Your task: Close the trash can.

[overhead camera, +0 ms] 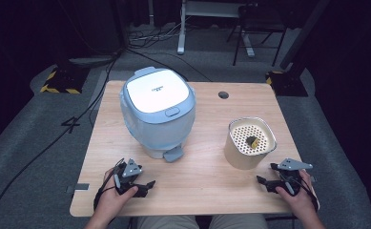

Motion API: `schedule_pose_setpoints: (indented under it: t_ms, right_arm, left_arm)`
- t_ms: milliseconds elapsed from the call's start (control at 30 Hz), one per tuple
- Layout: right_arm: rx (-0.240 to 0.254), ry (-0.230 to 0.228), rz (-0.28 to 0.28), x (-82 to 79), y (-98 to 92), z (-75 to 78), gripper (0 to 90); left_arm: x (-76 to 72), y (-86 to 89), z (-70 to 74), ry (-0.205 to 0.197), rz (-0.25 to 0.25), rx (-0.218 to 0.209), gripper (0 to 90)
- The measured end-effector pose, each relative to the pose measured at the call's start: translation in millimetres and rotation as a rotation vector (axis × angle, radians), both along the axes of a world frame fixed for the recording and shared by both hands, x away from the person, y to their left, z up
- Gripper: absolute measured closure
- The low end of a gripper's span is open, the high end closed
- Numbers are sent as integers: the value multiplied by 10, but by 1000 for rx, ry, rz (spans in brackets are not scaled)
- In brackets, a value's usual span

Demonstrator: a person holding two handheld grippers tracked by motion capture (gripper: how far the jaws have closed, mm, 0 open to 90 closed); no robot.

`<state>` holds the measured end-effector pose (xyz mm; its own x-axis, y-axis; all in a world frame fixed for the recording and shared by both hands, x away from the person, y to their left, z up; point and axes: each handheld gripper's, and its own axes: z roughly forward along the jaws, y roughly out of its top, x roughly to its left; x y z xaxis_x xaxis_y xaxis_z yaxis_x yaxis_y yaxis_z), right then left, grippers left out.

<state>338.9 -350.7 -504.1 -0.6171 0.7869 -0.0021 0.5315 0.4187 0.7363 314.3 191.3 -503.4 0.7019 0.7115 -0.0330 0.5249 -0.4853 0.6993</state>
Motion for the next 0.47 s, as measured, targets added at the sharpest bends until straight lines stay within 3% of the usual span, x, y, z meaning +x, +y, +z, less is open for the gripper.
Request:
schedule_pose_setpoints:
  t_ms: [133, 467]
  right_arm:
    - [0, 0, 1, 2, 1, 0, 160]
    - [-6, -1, -5, 10, 10, 0, 142]
  left_arm:
    - [29, -8, -5, 4, -1, 12, 165]
    - [55, 47, -4, 6, 2, 12, 163]
